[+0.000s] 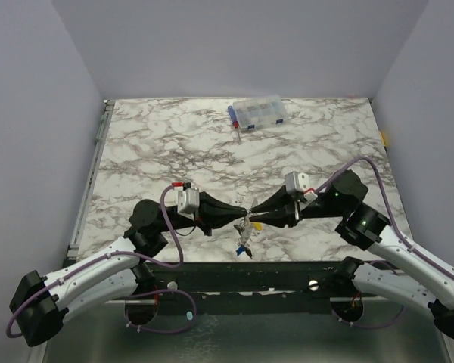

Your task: Put the keys on the keyring

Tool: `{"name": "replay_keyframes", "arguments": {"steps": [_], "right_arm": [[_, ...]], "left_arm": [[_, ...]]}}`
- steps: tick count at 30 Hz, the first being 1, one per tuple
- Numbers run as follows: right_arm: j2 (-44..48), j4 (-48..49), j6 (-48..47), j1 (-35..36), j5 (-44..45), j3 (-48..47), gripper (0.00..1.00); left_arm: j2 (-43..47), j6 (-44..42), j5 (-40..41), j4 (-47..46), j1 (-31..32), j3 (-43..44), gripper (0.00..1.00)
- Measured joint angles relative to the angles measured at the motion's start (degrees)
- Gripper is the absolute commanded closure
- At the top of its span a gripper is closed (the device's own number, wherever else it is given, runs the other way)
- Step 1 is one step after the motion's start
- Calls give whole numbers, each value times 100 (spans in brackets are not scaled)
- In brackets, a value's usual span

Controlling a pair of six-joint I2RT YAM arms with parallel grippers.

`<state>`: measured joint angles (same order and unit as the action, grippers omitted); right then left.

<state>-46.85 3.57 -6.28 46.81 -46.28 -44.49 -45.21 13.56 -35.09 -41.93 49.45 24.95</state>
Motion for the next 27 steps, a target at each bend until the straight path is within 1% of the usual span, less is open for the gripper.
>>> {"name": "replay_keyframes", "arguments": {"steps": [4,6,9,12,17,20,27], "right_arm": [[13,-549,-229,9,116,-129,53],[2,-920,-374,9,188,-284,50],[-42,-1534,-625,13,304,-702,48],[-61,-1908,-813,13,520,-1051,47],[-136,-2452,-997,13,820,-1244,46],[-398,-2946,-1108,13,874,-1569,46],[-1213,-4124,-1322,13,1014,-2848,47]], "left_arm": [[0,61,11,-7,-103,0,100],[0,72,22,-7,-114,0,100],[17,76,26,-2,-138,0,100],[46,79,39,-2,-146,0,100],[63,76,46,11,-146,0,100],[63,74,44,26,-146,0,100],[-2,15,44,225,-146,0,100]]}}
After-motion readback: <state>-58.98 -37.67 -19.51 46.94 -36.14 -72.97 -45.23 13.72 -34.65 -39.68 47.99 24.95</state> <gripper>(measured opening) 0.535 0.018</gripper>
